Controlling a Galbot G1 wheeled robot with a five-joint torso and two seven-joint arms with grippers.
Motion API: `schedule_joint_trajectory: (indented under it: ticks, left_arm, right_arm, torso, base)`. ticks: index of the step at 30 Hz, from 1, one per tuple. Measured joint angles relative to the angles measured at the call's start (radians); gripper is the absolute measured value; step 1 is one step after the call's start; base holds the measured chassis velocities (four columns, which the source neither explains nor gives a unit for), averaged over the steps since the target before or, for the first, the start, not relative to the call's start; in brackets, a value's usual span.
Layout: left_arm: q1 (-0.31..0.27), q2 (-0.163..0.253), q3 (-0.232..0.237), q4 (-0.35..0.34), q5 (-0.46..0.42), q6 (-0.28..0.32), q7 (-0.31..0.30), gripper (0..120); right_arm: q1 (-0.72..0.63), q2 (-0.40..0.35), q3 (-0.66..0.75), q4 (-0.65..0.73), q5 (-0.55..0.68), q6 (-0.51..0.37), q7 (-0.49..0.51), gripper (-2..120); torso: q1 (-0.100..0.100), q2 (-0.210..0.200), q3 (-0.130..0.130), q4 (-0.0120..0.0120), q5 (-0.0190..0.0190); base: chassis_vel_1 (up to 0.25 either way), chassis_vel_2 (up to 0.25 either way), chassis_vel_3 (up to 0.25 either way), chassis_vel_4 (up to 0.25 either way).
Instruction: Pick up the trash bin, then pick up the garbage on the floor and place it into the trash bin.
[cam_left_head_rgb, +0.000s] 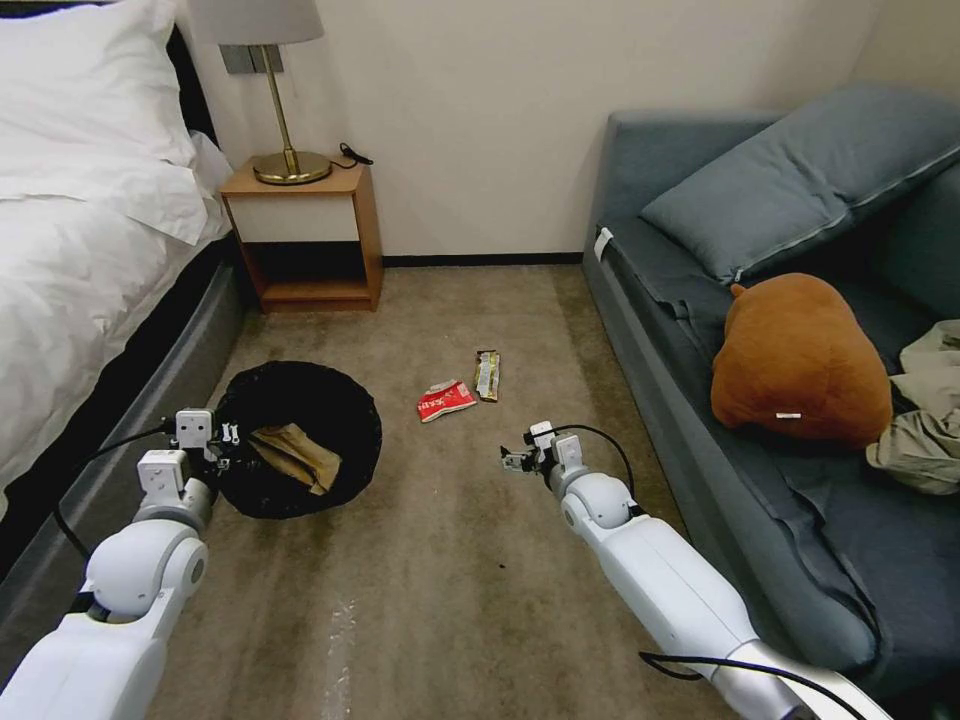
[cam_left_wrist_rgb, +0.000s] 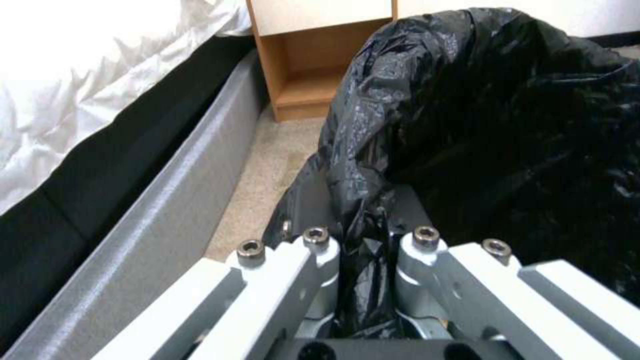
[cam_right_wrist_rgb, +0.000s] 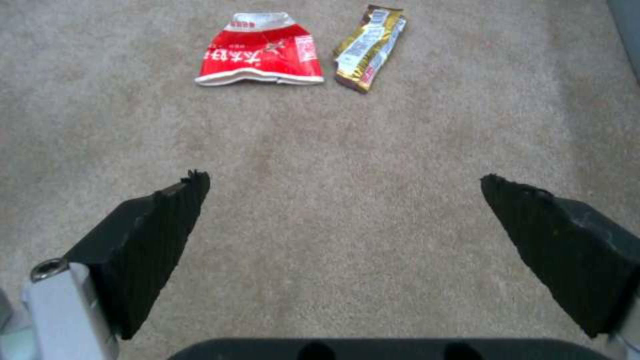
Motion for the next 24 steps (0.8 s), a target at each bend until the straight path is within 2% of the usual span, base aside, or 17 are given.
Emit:
schedule_joint_trajectory:
  ticks: [7, 24]
  left_arm:
    - [0.011, 0.0, -0.005, -0.003, 0.0, -0.004, 0.0, 5]
    - [0.015, -0.008, -0.001, -0.009, 0.01, -0.002, -0.004, 5]
  right_arm:
    - [-0.006, 0.0, 0.003, 0.001, -0.003, 0.002, 0.001, 100]
    - [-0.01, -0.007, 0.016, -0.011, -0.018, 0.018, -0.002, 100]
  torso:
    - [0.0, 0.0, 0.0, 0.0, 0.0001]
    - [0.0, 0.0, 0.0, -0.0002, -0.0001]
  base:
    - [-0.134, 0.141, 0.131, -0.12]
    - [-0.193, 0.191, 0.185, -0.199]
